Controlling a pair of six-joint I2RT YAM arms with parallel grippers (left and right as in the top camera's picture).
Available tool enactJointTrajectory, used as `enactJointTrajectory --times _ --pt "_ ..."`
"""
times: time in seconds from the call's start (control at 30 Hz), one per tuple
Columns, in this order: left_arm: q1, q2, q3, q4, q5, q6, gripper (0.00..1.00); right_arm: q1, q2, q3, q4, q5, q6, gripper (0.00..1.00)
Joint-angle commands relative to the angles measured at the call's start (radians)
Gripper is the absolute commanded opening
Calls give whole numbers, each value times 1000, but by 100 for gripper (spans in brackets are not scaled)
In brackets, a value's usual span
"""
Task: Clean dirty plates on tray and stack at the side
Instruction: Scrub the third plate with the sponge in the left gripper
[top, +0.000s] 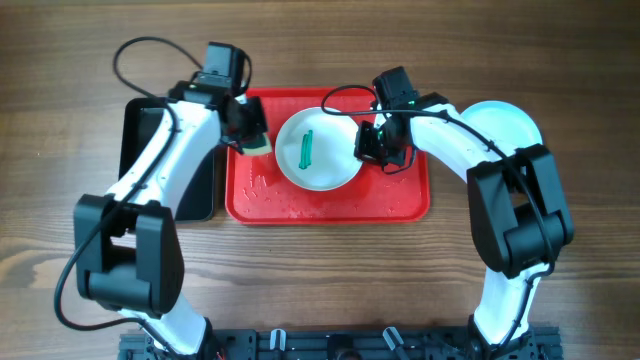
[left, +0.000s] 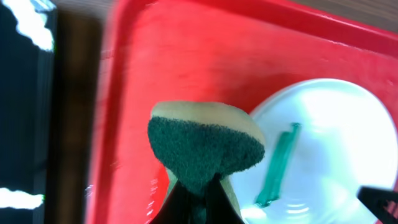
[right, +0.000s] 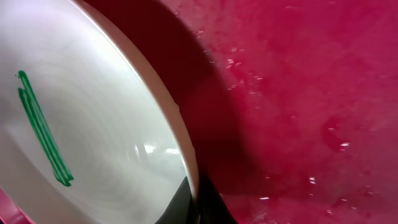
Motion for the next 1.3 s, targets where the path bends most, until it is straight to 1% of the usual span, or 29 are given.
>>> enactJointTrajectory --times 0.0,0.1,0.2,0.33,0.4,0.43,0.53,0.57,0.63,0.7,0.73,0.77,0.8,0.83,0.87,0.93,1.0,1.07,1.1,1.13,1.23,1.27 --pt "-72 36 -10 49 32 135 4 16 32 -17 5 -16 -42 4" --pt "-113 88 -10 86 29 155 4 22 32 -17 -11 -59 -92 4" --pt "-117 169 -10 82 28 155 4 24 32 -17 -14 -57 -93 4" --pt "-139 236 -10 84 30 153 4 24 32 -17 -13 -58 -92 4" --pt "-178 257 -10 97 31 116 4 24 32 -17 -13 -58 -92 4" --pt "-203 266 -10 108 53 99 4 24 32 -17 -13 -58 -93 4" --pt "-249 280 -10 101 246 103 4 24 32 -17 -13 -57 -93 4" --pt "-250 281 -10 90 303 133 4 24 32 -17 -13 -58 -93 4" --pt "-244 281 -10 41 440 259 4 24 32 -17 -13 -58 -93 4" --pt "-230 281 -10 -9 443 338 4 24 32 -17 -13 -58 -93 4" --pt "-220 281 -10 -13 396 341 4 24 32 -17 -13 -58 -93 4" --pt "-211 281 -10 -12 302 329 4 24 32 -17 -14 -58 -93 4" --pt "-202 281 -10 -11 148 267 4 24 32 -17 -14 -57 -93 4" --pt "-196 281 -10 -17 -120 104 4 24 32 -17 -14 -57 -93 4" --pt "-193 281 -10 -28 -332 -24 4 24 32 -17 -14 -58 -93 4" --pt "-193 281 -10 -22 -550 -140 4 24 32 -17 -14 -57 -92 4" --pt "-193 281 -10 18 -578 -146 4 24 32 -17 -14 -58 -92 4" --pt "-194 281 -10 74 -573 -146 4 24 32 -17 -14 -58 -92 4" --pt "-195 281 -10 122 -539 -146 4 24 32 -17 -14 -58 -92 4" --pt "-195 281 -10 157 -476 -145 4 24 32 -17 -14 -57 -92 4" --pt "-195 281 -10 285 -130 -121 4 24 32 -17 -14 -58 -92 4" --pt "-195 281 -10 336 42 -52 4 24 32 -17 -14 -58 -93 4"
